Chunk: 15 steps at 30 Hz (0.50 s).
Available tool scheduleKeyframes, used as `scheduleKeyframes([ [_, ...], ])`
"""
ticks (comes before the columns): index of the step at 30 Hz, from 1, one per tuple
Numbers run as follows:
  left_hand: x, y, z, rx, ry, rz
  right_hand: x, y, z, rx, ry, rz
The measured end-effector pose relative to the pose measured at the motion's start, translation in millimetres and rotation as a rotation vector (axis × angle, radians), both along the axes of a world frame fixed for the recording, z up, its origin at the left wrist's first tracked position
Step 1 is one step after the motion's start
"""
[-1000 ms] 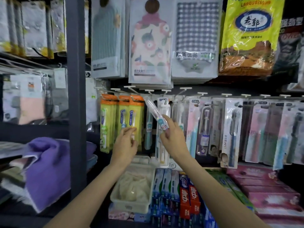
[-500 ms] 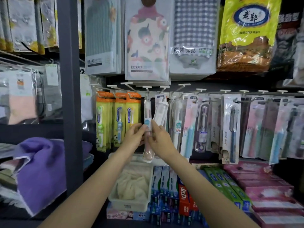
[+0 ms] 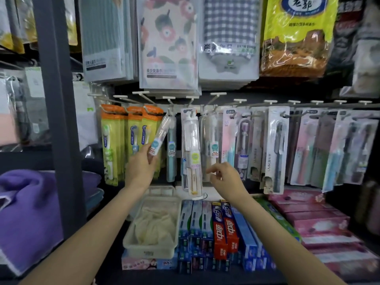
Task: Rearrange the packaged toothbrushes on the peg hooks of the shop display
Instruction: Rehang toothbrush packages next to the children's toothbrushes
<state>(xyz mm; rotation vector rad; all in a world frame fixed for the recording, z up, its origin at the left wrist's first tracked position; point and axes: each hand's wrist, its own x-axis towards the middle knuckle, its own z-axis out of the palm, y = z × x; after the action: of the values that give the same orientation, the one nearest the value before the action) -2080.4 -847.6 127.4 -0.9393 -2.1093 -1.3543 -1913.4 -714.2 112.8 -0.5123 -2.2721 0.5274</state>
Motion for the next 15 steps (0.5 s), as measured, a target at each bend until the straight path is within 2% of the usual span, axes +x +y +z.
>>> scheduleKeyframes([
  [8,13,8,0,-0.031,-0.039,0.006,-11,-1,-4,-0.024,-0.026,0.000],
  [15,24,21,12,-0.145,-0.008,0.047,1,1,-8,-0.042,-0.027,0.003],
])
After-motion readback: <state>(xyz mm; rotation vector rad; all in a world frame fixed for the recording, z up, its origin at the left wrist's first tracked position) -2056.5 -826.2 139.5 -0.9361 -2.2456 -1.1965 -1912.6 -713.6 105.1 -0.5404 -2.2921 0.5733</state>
